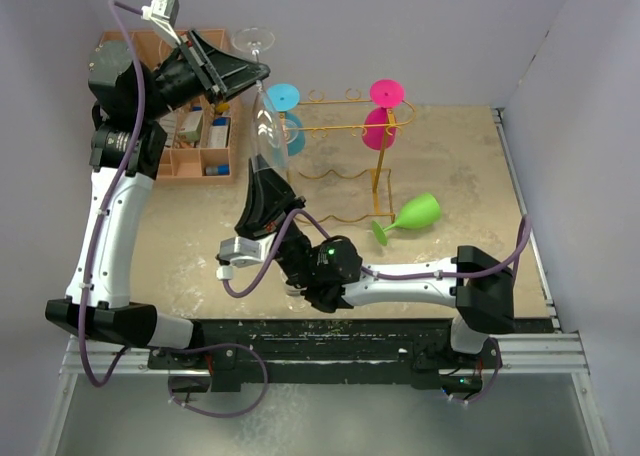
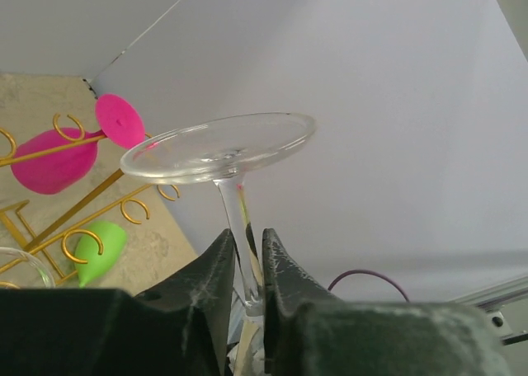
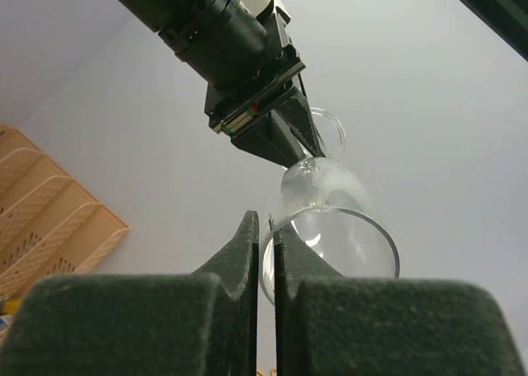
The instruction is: Place the wine glass upside down on the wine glass rack
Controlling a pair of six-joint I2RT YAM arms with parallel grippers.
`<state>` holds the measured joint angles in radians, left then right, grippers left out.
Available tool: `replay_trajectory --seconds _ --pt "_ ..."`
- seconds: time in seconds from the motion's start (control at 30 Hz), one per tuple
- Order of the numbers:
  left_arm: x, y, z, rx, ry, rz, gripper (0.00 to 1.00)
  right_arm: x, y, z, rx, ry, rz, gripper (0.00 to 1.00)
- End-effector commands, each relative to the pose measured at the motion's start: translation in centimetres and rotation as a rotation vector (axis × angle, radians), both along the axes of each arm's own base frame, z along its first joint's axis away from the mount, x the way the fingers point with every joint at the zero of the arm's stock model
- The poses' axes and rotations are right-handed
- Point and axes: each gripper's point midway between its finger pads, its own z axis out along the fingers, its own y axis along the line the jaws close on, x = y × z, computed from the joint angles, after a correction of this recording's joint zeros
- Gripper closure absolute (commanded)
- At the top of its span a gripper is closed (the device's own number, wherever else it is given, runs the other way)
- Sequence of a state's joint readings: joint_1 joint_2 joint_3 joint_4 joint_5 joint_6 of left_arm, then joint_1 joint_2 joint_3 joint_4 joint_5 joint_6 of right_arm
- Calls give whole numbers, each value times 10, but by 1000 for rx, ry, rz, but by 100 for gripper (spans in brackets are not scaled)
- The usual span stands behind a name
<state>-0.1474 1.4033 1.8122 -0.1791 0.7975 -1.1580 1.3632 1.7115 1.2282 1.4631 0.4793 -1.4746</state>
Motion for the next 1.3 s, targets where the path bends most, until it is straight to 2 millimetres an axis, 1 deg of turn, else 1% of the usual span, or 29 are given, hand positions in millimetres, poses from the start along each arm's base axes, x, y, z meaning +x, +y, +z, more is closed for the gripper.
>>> replay_trajectory --seconds 0.0,0.07,0.2,0.3,0.33,0.37,0.5,0.57,0.67,0.73,0.83,0.9,0.93,0.97,1.03,1.07,1.1,1.17,1.2,1.23,1.27 --pt "-18 -2 26 -13 -133 -28 88 -6 -25 30 136 -9 13 100" --pt "-20 -3 28 -18 -154 -48 99 -6 -24 27 130 -4 25 100" --pt "-24 -6 29 -35 -152 -85 100 -8 -18 18 111 30 83 100" --pt "-24 -7 29 -56 -136 -106 100 -9 -20 17 108 45 107 91" --pt "-24 -7 29 -62 -129 -110 100 -9 -22 16 110 47 104 87" --pt "-24 -7 29 -65 -127 -112 100 -8 -24 16 111 47 96 81" --pt "-22 -2 36 -70 -137 -100 100 -7 -29 12 113 57 81 47" --pt "-20 2 41 -75 -145 -87 100 -6 -31 8 109 65 79 35" --pt "-17 9 50 -66 -186 -54 100 -3 -33 -1 100 93 67 20" --pt "-16 13 56 -31 -235 -17 100 0 -37 -11 96 142 61 16" --pt "-13 19 59 57 -334 65 100 -6 -42 -27 66 229 102 10" --pt "-12 23 59 108 -395 110 100 -9 -49 -45 50 314 137 9" --pt "-13 24 59 151 -449 133 100 -11 -55 -50 50 359 149 6" --pt "-18 19 61 184 -495 135 100 -12 -58 -58 34 413 159 1" --pt "-24 13 57 254 -551 141 100 -14 -70 -62 40 504 183 0" --pt "-25 8 53 290 -580 136 100 -15 -81 -57 69 545 198 0" --pt "-25 4 46 325 -593 136 100 -18 -87 -56 71 585 217 0" --pt "-21 -6 21 394 -591 124 100 -24 -95 -50 116 663 290 0" --pt "-20 -21 -6 461 -590 108 100 -22 -113 -39 197 693 299 0" --pt "-26 -29 -16 483 -599 88 100 -19 -123 -35 236 703 276 0" --pt "-27 -34 -28 499 -588 79 100 -14 -135 -26 290 722 237 0"
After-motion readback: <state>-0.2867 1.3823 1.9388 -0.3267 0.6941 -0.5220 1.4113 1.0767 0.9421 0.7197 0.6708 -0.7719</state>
